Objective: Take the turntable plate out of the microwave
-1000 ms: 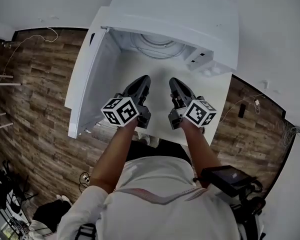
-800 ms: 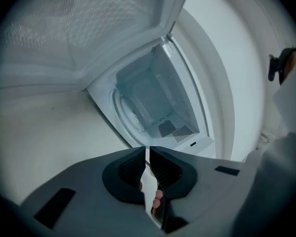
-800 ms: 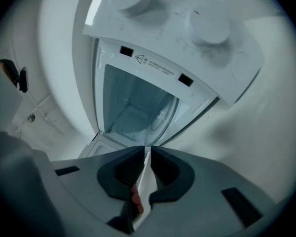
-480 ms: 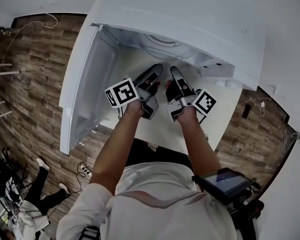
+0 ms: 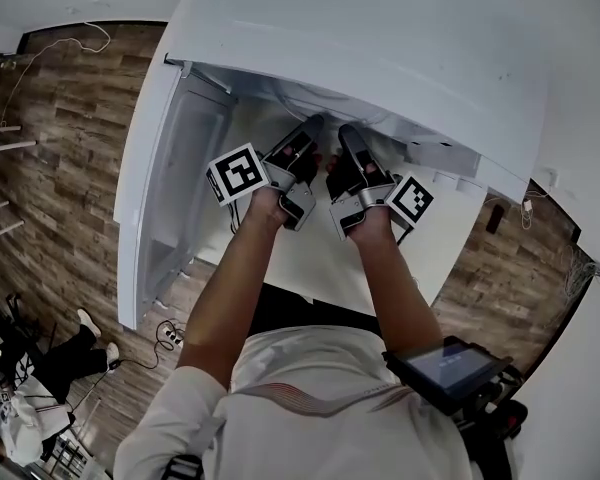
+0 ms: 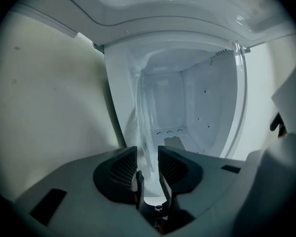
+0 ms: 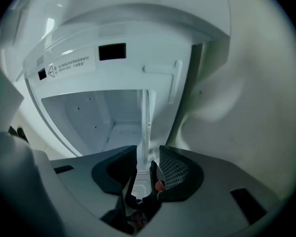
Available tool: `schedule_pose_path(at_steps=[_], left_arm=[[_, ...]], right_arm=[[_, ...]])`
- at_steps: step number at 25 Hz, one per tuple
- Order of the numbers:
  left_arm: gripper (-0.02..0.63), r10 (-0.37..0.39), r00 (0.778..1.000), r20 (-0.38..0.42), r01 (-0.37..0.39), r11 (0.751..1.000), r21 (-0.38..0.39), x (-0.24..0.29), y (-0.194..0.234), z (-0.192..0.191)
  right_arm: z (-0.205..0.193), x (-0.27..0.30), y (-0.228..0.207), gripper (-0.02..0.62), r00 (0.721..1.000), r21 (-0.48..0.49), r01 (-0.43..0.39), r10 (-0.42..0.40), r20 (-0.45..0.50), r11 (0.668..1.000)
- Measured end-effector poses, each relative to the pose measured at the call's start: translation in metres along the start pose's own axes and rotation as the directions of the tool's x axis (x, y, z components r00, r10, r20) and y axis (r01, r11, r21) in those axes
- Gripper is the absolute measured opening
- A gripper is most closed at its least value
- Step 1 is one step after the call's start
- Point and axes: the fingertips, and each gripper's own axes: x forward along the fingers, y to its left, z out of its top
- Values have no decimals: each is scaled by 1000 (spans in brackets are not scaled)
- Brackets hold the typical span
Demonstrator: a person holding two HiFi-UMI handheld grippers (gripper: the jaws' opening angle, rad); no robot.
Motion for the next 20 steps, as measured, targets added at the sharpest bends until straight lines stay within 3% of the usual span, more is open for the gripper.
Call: schedule_pose_path(at_steps=[4,20], left_arm=[[124,-3,1000,-7,3,1000,-31,4,3,9],[103,-39,998,-57,33,995,-99,9,8,4]], right_arm=[[1,10,-5,126,1000,55,-1,0,12,998],[0,17,-10,137,1000,115,-1,-1,19,993]])
